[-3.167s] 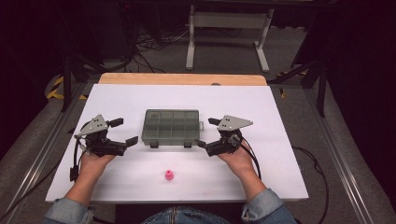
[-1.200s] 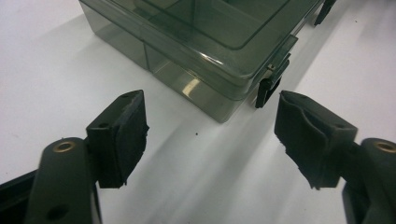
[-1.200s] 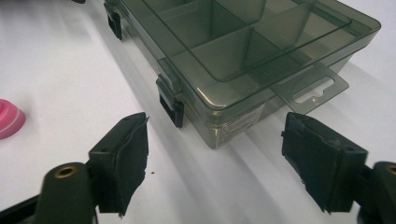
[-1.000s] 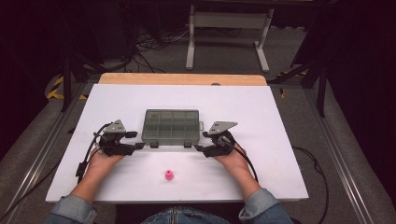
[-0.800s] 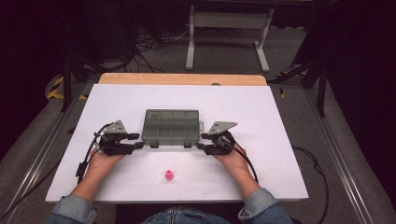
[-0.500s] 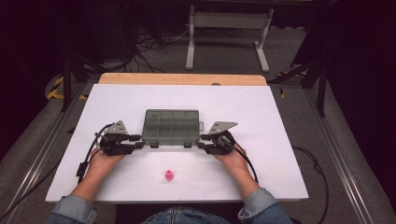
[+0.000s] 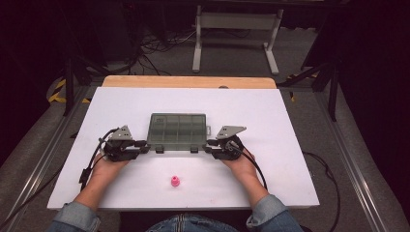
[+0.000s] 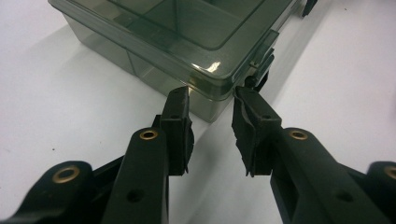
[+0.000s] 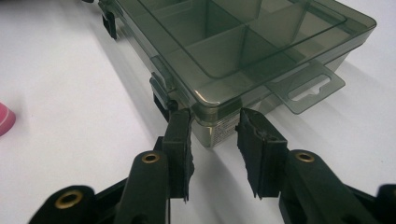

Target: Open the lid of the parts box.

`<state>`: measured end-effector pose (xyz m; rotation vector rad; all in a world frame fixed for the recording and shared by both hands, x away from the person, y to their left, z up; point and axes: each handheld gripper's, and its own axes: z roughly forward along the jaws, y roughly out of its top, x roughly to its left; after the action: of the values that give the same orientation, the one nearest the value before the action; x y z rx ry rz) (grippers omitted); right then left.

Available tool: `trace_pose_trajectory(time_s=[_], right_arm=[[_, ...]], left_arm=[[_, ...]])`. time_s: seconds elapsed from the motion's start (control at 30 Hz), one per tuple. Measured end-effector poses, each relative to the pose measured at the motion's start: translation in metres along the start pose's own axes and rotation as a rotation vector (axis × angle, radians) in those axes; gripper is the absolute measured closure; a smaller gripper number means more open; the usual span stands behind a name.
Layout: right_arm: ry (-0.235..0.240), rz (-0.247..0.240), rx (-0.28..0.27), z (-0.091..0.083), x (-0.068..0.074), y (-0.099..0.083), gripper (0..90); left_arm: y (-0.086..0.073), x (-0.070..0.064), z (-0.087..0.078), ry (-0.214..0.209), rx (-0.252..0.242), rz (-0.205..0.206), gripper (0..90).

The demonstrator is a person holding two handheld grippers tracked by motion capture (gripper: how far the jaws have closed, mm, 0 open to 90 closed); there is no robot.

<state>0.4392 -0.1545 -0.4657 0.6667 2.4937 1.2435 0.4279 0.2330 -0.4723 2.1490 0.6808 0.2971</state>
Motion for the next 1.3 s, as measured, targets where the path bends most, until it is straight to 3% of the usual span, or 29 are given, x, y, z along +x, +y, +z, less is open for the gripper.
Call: trace_pose_trajectory(time_s=[0.87,1.17,1.3], right_arm=[[0.001,-0.007,-0.014,-0.002,0.001,0.001,68.8],[0.0,-0.01,-0.061,-0.009,0.001,0.004,75.0],[0.008,-0.003,-0.085,-0.011,0.001,0.005,79.1]], left_arm=[[0.002,-0.002,-0.002,0.007,-0.013,0.012,70.4],[0.003,-0.003,-0.008,0.003,-0.056,0.014,76.0],[0.004,-0.004,-0.01,0.001,-0.086,0.026,82.6]])
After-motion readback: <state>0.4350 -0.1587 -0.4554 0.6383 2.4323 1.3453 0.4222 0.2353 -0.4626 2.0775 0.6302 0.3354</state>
